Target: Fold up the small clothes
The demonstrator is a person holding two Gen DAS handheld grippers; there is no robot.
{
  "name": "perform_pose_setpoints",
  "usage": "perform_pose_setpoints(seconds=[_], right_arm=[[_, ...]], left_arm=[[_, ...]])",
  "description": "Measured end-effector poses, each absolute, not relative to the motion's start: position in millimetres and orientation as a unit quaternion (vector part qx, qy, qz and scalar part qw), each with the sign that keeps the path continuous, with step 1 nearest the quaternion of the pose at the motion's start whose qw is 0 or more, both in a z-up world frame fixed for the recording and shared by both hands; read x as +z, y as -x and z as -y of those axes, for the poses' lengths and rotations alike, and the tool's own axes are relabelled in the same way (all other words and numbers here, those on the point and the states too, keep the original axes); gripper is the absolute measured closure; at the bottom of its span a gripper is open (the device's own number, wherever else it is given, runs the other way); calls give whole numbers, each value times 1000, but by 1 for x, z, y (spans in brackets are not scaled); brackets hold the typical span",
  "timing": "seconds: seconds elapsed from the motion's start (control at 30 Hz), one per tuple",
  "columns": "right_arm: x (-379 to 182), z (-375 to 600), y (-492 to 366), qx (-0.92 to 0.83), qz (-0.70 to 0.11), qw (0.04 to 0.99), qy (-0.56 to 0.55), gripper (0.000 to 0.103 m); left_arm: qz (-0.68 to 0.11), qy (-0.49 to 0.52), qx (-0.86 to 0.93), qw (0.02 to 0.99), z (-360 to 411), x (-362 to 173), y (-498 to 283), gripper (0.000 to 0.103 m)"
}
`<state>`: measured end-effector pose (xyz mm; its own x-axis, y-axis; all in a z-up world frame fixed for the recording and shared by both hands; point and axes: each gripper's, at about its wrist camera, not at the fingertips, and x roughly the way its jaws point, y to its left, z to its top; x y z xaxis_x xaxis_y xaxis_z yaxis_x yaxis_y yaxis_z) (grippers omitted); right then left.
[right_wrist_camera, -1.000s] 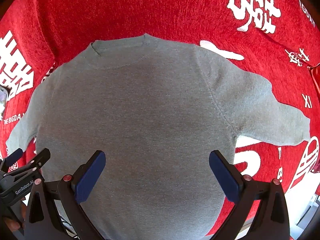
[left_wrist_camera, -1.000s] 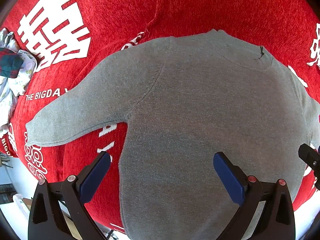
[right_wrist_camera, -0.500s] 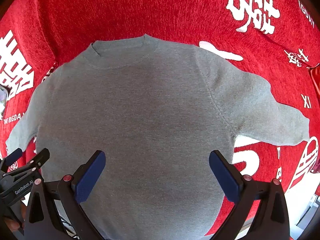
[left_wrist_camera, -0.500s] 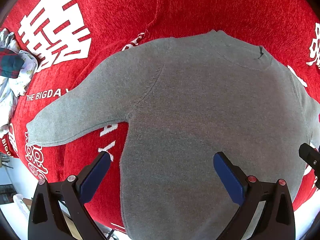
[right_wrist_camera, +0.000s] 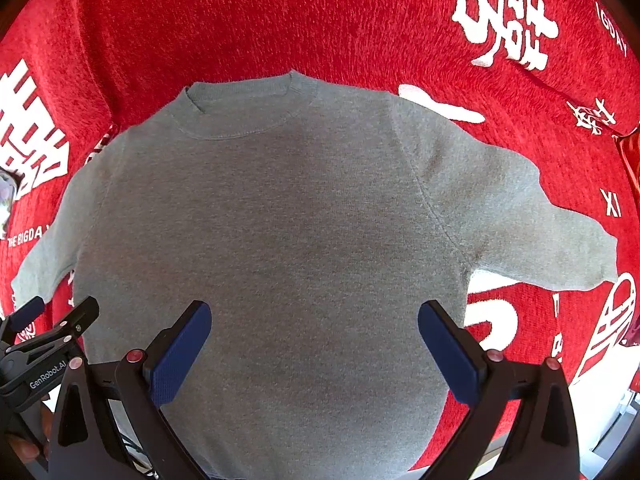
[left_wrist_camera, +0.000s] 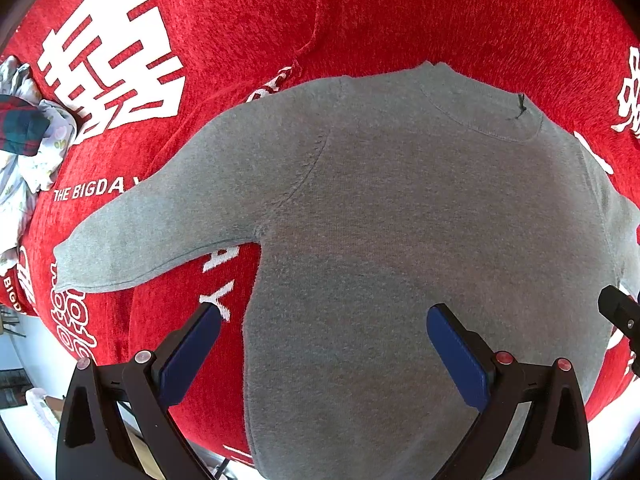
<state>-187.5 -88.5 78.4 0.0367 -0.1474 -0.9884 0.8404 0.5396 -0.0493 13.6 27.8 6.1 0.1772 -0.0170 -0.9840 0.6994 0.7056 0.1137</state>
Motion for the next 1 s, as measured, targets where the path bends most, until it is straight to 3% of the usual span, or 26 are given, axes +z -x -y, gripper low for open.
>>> perform_pose_setpoints(seconds=[1.0], right_arm=[[77, 71, 176, -378, -587, 659, -281, 0]], left_arm=[[-595, -270, -260, 711, -41, 4, -21, 0]])
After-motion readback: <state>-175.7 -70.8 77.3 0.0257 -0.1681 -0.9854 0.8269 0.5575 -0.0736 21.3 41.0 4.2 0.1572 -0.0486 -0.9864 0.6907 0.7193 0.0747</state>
